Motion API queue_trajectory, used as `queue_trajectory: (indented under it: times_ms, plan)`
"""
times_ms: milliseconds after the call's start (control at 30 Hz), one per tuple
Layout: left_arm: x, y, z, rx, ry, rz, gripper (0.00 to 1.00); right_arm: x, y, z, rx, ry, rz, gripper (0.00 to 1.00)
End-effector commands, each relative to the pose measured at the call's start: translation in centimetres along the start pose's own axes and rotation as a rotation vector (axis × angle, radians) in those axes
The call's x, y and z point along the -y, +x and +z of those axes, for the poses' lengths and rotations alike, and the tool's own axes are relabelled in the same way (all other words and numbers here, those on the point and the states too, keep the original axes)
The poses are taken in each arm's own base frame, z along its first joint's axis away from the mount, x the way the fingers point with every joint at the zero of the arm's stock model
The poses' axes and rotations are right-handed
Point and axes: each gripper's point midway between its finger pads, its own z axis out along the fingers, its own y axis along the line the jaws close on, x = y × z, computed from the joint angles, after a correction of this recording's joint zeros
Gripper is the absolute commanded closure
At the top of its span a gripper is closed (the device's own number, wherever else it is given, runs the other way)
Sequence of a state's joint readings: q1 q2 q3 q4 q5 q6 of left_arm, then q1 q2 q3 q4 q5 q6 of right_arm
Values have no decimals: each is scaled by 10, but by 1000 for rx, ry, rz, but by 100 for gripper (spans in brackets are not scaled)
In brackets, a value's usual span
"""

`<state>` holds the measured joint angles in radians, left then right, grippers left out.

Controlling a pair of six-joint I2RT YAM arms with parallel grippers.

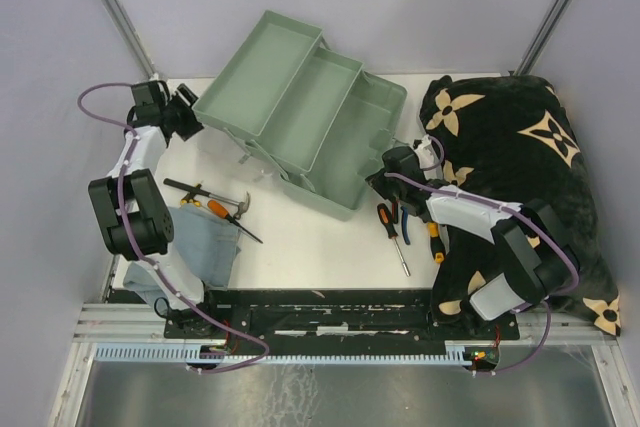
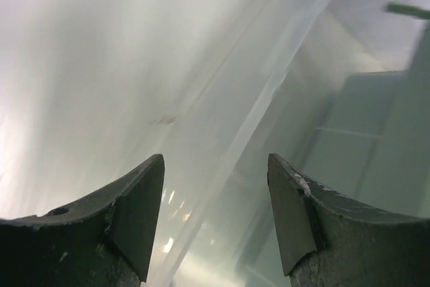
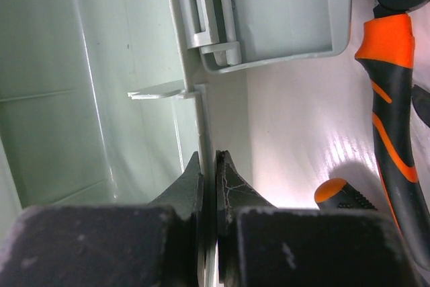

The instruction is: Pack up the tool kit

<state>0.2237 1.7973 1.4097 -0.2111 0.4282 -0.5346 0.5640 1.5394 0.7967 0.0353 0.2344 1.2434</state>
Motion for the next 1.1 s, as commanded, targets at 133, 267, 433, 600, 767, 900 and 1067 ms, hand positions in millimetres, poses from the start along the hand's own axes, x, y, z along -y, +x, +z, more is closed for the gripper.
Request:
queue_trajectory:
  times_ms: [133,267,433,600,767,900,1067]
  plan:
    - [-37,-13,-38,74,-195,7,30,-3,-5,16,42,15,130,98]
    - [-41,-20,-54,105,-240,14,29,-5,-10,13,51,25,93,91]
    - [-50,-24,-83,191,-293,-15,28,-22,-28,-7,68,27,-46,74]
    - [-51,-29,-104,263,-304,-48,27,-44,-41,-24,64,15,-144,58]
    - [-29,-36,-133,333,-262,-6,26,-71,-49,-41,15,-55,-253,44]
    - [8,-29,-158,360,-121,49,24,-79,-56,-68,-7,-78,-351,42]
    - [33,-14,-188,383,-36,95,22,-58,-71,-108,38,-47,-457,36]
